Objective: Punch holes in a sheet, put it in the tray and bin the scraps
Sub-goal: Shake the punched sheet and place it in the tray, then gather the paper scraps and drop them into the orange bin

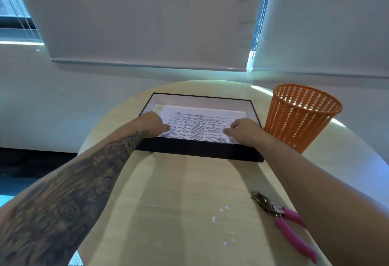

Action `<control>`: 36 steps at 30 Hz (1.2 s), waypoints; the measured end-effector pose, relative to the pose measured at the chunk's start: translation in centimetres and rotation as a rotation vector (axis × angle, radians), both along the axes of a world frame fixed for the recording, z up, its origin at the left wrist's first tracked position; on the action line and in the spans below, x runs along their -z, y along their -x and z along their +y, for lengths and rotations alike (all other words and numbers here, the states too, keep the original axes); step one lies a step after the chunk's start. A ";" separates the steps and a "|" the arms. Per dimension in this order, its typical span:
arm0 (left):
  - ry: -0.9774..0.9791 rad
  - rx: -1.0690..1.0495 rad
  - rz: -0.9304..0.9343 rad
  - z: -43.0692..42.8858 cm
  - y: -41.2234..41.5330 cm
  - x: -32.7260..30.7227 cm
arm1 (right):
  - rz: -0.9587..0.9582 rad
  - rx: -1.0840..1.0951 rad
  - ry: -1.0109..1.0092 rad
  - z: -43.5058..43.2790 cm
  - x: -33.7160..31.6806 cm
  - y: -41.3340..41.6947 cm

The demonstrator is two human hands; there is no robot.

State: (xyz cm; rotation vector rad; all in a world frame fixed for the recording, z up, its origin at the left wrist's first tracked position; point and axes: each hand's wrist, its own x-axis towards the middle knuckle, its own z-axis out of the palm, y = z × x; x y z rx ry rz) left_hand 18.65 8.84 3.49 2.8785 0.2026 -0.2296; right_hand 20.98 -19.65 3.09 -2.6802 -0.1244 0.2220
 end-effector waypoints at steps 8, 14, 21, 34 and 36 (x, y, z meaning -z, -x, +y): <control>0.199 -0.028 -0.383 -0.9 5.0 -0.7 | -0.359 -0.168 -0.250 -1.3 0.3 6.8; 0.359 0.059 -0.484 -4.9 11.8 -0.3 | -0.348 -0.274 -0.195 -1.6 2.2 14.0; 0.393 0.192 -0.354 -9.1 17.7 5.3 | -0.344 -0.368 -0.047 -2.5 5.4 20.5; 0.384 0.432 -0.534 -11.2 22.1 9.1 | -0.353 -0.264 -0.329 -4.4 7.3 23.4; 0.428 0.374 -0.552 -11.3 22.1 9.0 | -0.350 -0.268 -0.313 -4.2 6.8 23.5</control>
